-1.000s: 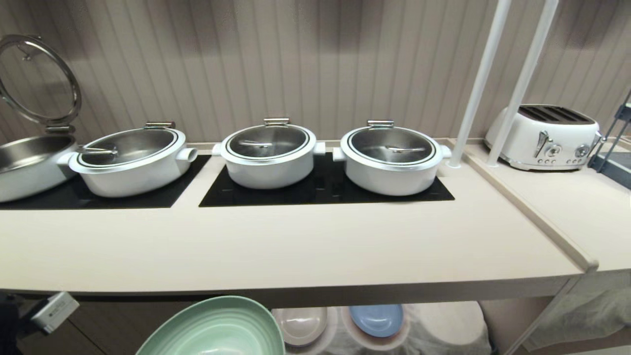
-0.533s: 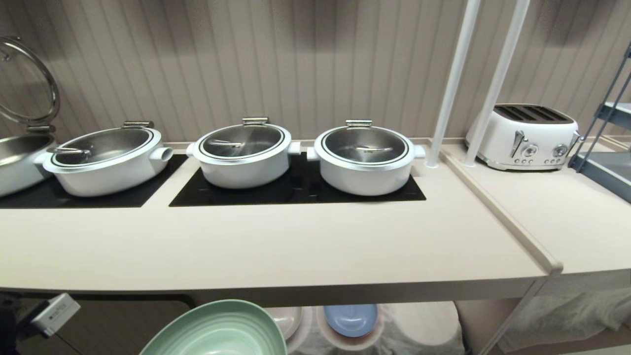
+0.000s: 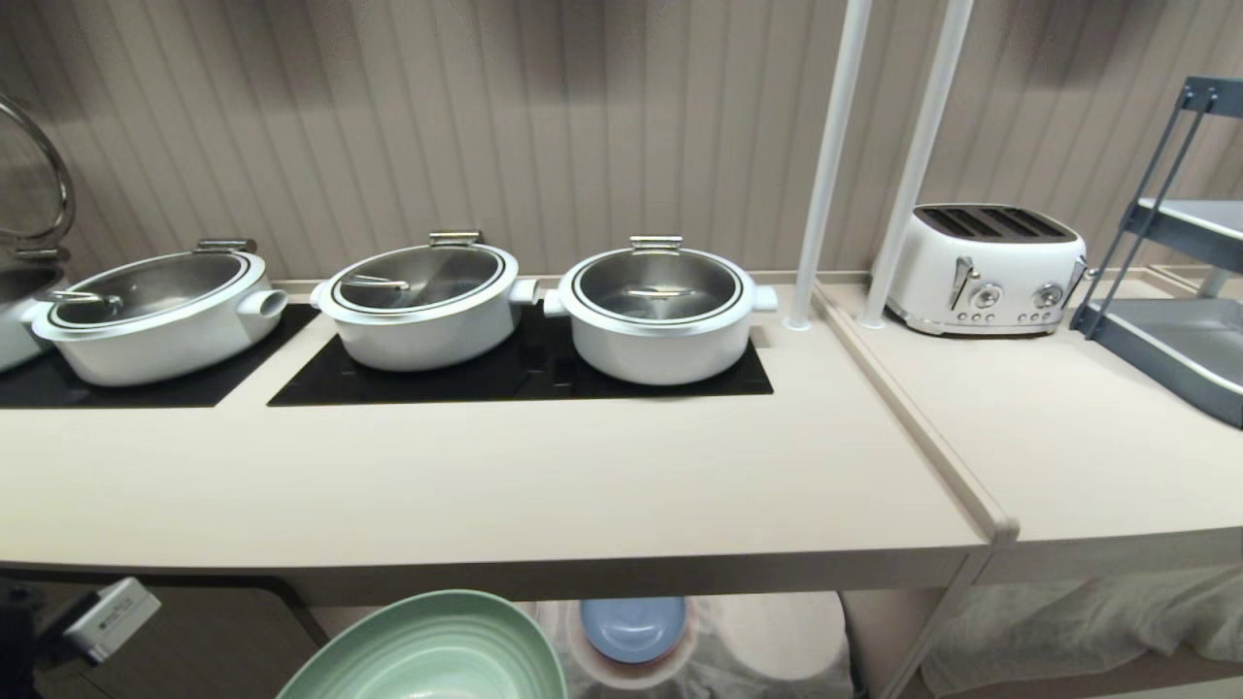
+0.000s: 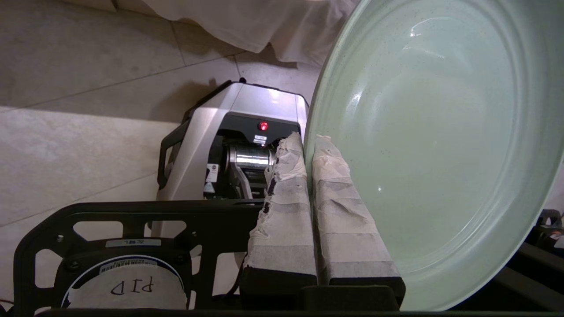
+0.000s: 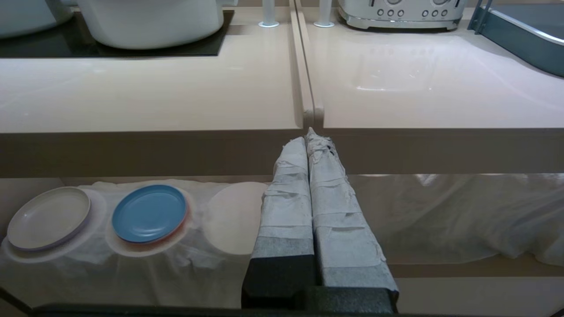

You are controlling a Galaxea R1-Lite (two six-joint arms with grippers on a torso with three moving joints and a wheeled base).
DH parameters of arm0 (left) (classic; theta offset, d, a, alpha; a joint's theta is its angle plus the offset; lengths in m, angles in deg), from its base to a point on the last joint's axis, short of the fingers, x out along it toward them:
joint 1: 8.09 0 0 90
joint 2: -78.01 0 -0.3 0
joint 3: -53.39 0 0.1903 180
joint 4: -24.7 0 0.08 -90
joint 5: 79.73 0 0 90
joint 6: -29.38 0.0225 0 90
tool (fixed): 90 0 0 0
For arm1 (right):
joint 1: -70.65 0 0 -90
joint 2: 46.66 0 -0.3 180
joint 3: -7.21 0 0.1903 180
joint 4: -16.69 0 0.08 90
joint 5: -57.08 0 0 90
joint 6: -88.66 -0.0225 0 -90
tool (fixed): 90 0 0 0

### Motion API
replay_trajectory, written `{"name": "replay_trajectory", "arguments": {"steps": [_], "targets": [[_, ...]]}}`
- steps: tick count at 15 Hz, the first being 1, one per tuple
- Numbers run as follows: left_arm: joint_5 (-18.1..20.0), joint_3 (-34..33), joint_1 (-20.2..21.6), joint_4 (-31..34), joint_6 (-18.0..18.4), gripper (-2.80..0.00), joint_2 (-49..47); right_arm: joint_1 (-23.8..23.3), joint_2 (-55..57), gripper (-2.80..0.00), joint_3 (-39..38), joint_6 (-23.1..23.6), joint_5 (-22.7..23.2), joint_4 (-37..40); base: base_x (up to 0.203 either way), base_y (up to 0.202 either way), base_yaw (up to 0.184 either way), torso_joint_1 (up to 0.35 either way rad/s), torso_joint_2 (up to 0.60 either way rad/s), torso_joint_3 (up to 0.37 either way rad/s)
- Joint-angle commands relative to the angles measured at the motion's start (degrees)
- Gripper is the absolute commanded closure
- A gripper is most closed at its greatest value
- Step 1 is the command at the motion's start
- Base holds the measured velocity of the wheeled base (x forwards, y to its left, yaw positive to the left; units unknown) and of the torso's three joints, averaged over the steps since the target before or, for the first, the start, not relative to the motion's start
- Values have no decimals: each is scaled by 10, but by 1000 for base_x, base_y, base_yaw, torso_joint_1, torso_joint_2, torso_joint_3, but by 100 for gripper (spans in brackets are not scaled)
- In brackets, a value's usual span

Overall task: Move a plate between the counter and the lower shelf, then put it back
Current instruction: Put the plate in the cupboard

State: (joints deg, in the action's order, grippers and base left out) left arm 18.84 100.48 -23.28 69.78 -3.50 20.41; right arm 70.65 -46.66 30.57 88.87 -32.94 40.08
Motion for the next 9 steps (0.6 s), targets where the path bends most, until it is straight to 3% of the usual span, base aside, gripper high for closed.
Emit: {"name": "replay_trajectory", "arguments": {"steps": [1,9], "targets": [[0,0,0,2,-2,0,-6,0,0,0,0,0,0,0,0,-197,-1,3,5,-1],[0,-3,-1,2,-2,0,-6,0,0,0,0,0,-1,0,0,-194,-1,3,4,2]]}}
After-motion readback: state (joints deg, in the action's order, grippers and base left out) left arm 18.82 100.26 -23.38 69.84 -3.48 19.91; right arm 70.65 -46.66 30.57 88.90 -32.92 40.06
